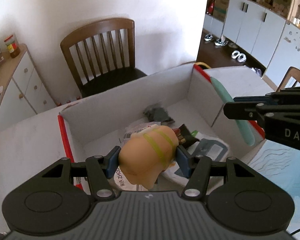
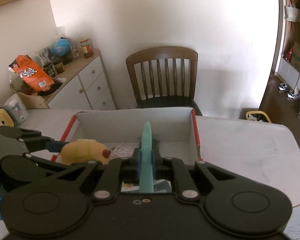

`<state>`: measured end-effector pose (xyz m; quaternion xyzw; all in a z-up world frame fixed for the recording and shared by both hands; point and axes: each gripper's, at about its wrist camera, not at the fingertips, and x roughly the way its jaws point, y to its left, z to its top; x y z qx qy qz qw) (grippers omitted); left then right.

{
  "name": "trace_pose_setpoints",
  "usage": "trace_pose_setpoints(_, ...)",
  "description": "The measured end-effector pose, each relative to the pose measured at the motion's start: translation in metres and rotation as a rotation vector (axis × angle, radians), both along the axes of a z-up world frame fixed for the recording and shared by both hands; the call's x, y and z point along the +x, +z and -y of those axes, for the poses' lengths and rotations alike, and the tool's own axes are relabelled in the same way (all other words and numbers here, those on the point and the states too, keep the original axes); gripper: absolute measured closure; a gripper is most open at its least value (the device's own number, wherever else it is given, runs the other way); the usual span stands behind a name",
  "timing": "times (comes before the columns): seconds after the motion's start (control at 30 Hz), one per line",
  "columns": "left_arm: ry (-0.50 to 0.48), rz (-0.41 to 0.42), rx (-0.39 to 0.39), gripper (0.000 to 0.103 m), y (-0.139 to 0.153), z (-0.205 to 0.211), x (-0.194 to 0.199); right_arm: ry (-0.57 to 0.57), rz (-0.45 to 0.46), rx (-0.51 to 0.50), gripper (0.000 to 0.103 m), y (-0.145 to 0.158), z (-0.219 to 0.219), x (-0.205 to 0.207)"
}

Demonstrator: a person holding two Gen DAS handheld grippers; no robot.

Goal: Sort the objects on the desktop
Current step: 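Open both tools to drop the plush toy and green stick into the box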

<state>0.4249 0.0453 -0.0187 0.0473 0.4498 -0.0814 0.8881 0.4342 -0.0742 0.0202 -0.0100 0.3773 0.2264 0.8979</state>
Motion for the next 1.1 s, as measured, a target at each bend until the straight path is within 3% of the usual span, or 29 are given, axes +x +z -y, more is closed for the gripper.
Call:
trace_pose_setpoints(0.47,0.011,-0.062,0.018,0.044,-0.037,-0.008,0.019,0.008,-0.118,-0.019,0.093,-0.043,-0.015,0.017)
trace_pose_setpoints(1.1,-0.030,-0.110,0.040,0.045,-0.064,-0.002,0.028,0.002,-0.212,-0.078,0.093,-0.077,-0.016,0.024)
